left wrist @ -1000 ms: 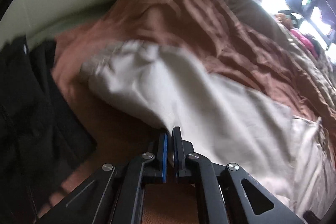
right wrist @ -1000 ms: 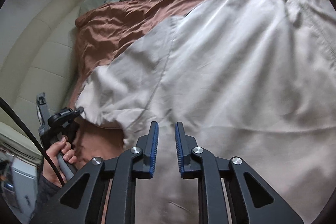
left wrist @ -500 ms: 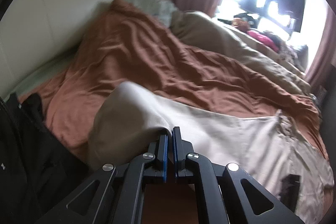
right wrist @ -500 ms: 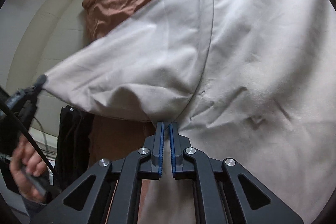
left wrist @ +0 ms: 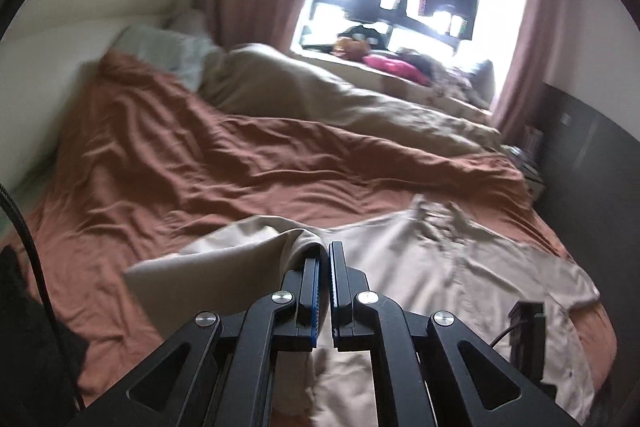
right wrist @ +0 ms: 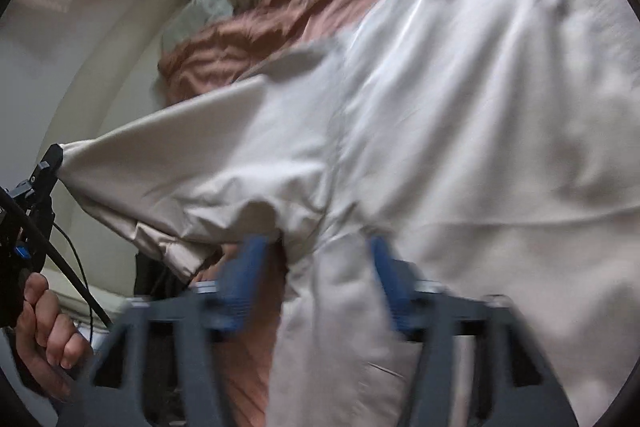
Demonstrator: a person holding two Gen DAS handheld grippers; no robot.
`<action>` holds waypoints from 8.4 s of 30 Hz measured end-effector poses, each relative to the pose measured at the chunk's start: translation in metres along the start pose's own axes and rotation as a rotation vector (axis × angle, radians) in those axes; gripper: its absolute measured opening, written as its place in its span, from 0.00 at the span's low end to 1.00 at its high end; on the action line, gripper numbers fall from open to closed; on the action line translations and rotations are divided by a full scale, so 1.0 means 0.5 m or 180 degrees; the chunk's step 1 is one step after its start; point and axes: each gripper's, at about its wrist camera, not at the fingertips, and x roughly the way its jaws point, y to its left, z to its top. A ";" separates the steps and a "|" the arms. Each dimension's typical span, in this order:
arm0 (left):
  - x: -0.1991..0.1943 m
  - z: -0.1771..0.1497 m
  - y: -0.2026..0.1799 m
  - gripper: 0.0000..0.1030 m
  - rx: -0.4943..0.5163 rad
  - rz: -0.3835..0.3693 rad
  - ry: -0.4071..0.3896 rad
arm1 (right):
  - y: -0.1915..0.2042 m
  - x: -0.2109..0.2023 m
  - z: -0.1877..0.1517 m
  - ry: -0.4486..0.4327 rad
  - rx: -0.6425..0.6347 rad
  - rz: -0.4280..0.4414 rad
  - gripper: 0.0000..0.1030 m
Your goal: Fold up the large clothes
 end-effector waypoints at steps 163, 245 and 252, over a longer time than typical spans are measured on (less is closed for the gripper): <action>0.380 -0.336 -0.527 0.48 0.0843 -0.0667 0.1743 | -0.756 -0.853 -0.085 -0.2378 0.2479 -0.0928 0.44; 0.133 -0.254 -0.127 0.48 0.0334 0.0113 0.1399 | -0.184 -0.735 -0.158 -0.2499 0.0210 -0.0613 0.04; 0.107 -0.257 -0.084 0.48 0.0272 0.0150 0.1369 | -0.061 -0.609 -0.142 -0.2004 -0.0498 -0.0631 0.04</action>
